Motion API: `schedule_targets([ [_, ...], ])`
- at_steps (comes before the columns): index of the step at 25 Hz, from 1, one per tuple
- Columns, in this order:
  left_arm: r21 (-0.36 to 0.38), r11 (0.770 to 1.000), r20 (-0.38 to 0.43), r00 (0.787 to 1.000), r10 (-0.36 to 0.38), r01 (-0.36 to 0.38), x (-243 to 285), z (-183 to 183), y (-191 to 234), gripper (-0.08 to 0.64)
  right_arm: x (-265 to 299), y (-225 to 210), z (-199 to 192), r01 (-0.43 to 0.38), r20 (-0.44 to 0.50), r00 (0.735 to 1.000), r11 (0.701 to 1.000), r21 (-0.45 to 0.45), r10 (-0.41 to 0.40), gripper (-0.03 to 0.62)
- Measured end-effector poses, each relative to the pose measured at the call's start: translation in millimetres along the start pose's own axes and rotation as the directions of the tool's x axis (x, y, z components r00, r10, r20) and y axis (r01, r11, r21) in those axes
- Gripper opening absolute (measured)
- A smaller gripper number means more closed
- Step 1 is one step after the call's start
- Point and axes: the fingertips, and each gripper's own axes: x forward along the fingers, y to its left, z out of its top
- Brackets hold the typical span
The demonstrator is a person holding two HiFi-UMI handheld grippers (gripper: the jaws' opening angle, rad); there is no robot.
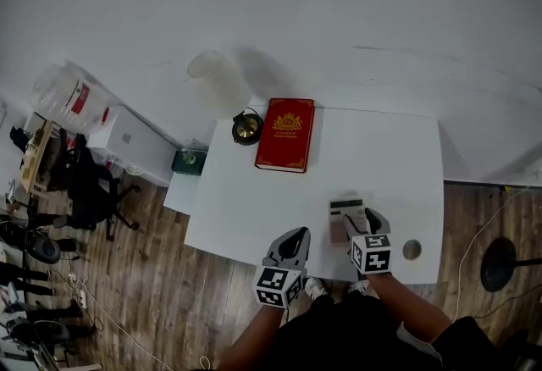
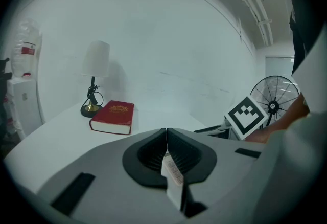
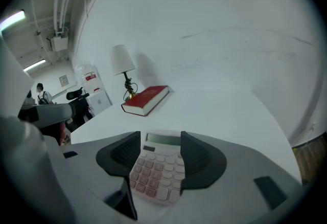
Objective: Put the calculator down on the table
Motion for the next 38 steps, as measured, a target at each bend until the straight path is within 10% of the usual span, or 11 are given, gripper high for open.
schedule_targets([
  [10, 0.074, 0.995, 0.093, 0.993, 0.067, -0.074, -11.2, 49.5, 12.6, 0.021, -65.1, 26.8, 82.5, -0.038, 0.234, 0.971, 0.995, -0.096, 0.059, 0.020],
  [23, 0.078, 0.995, 0.137, 0.989, 0.048, -0.059, -26.5, 70.2, -6.9, 0.021, -126.2, 68.5, 115.8, -0.046, 0.369, 0.908, 0.922, -0.385, 0.199, 0.017],
  [38, 0.101, 0.994, 0.116, 0.993, 0.036, -0.048, -29.0, 58.4, -17.0, 0.021, -132.1, 60.0, 110.8, -0.059, 0.426, 0.875, 0.925, -0.377, 0.230, 0.018],
])
